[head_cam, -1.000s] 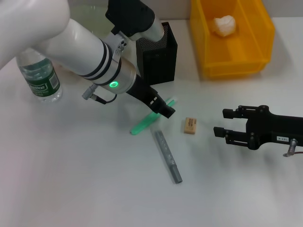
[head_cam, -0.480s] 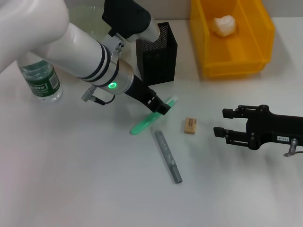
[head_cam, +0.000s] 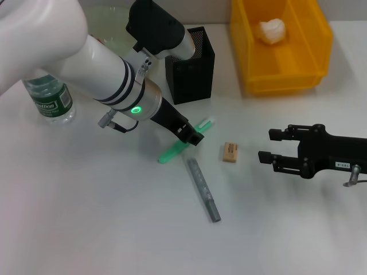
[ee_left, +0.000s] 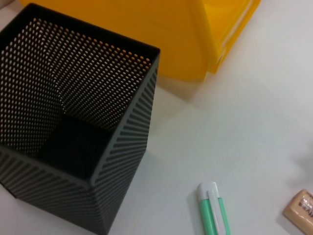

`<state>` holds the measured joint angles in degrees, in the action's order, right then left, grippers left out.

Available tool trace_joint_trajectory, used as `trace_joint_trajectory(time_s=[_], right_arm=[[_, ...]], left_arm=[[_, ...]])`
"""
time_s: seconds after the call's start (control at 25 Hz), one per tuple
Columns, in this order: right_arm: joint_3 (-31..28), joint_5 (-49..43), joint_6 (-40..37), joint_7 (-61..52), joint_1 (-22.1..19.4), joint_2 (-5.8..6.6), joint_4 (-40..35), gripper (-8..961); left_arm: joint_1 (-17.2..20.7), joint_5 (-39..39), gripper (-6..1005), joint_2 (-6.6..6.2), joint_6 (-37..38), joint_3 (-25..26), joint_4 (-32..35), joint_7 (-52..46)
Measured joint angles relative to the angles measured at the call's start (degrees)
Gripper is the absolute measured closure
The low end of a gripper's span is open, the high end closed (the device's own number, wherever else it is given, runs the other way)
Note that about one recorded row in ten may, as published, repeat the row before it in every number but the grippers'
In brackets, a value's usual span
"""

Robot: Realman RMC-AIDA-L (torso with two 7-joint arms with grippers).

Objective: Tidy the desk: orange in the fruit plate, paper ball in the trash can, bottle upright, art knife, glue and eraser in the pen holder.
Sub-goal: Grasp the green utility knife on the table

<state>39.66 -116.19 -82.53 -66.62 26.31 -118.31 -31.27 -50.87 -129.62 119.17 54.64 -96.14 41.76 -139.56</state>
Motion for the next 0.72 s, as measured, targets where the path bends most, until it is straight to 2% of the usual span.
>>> trace_joint_trajectory(time_s=[0.36,0.44,0.72], right_arm=[[-0.03,-0.01,0.26,-0.03,0.37,0.01,0.07,335],[-0.03,0.0,0.31,-0.21,0.47,0.02,0.08,335],[-0.03,0.0,0.42,-0.62,0.78,0.01,0.08,335]], left_arm=[[-0.06,-0.01,489,0.0,-0.28,-0.74,-0.02,0.49],[-0.06,-0.01,593,0.0,-0.39,-1.28,-0.02,0.5],[0.12,-0.03,603,0.0,-1.7,-2.41,-0.02,0.53]])
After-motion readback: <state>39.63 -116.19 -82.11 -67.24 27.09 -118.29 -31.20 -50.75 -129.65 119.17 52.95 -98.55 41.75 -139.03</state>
